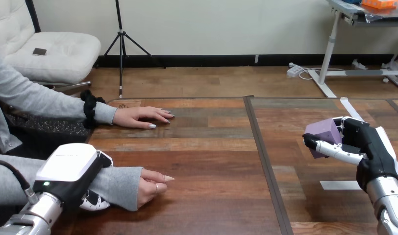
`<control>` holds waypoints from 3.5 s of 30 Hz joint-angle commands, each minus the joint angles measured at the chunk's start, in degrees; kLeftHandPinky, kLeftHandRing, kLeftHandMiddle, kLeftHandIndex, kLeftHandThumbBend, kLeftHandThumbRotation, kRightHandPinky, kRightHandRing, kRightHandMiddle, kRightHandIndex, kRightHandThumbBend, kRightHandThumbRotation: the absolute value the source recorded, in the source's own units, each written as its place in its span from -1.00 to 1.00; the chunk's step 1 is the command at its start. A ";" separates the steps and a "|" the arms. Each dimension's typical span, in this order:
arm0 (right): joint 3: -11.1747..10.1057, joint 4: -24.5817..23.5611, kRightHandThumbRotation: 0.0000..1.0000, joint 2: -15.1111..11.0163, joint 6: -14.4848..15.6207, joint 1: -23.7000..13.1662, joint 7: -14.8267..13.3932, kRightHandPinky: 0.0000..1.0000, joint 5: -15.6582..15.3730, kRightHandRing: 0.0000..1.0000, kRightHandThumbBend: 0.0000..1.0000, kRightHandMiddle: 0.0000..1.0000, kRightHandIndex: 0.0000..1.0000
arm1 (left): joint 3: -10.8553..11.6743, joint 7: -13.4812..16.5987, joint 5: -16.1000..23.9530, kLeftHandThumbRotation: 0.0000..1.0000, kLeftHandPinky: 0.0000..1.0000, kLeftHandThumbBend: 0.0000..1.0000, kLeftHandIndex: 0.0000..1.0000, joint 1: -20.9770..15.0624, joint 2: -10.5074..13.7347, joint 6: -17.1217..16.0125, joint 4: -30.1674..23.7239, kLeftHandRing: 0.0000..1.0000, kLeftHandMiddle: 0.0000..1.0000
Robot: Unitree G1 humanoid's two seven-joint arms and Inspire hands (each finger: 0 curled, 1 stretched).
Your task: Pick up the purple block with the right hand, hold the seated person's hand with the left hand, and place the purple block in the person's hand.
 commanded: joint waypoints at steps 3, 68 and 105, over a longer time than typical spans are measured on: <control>-0.45 -2.21 -1.00 -0.14 -0.51 -2.90 -0.39 -0.28 0.03 -0.23 0.52 -0.14 -0.08 | 1.66 2.12 -2.85 -1.00 -0.60 0.57 -0.31 -0.29 -1.03 -2.01 -1.30 -0.45 -0.34; 0.79 -4.28 -1.00 5.61 -1.80 -3.83 -3.27 -0.30 -2.35 -0.23 0.53 -0.14 -0.08 | 6.41 0.77 -9.70 -1.00 -0.65 0.42 -0.39 -4.96 -3.10 -6.58 -13.30 -0.55 -0.42; 2.49 -11.28 -1.00 16.37 -3.02 -2.84 -4.61 -0.36 -1.08 -0.29 0.54 -0.17 -0.11 | 5.04 -0.57 -10.60 -1.00 -0.70 0.41 -0.42 -11.74 -8.89 -6.87 -11.05 -0.58 -0.45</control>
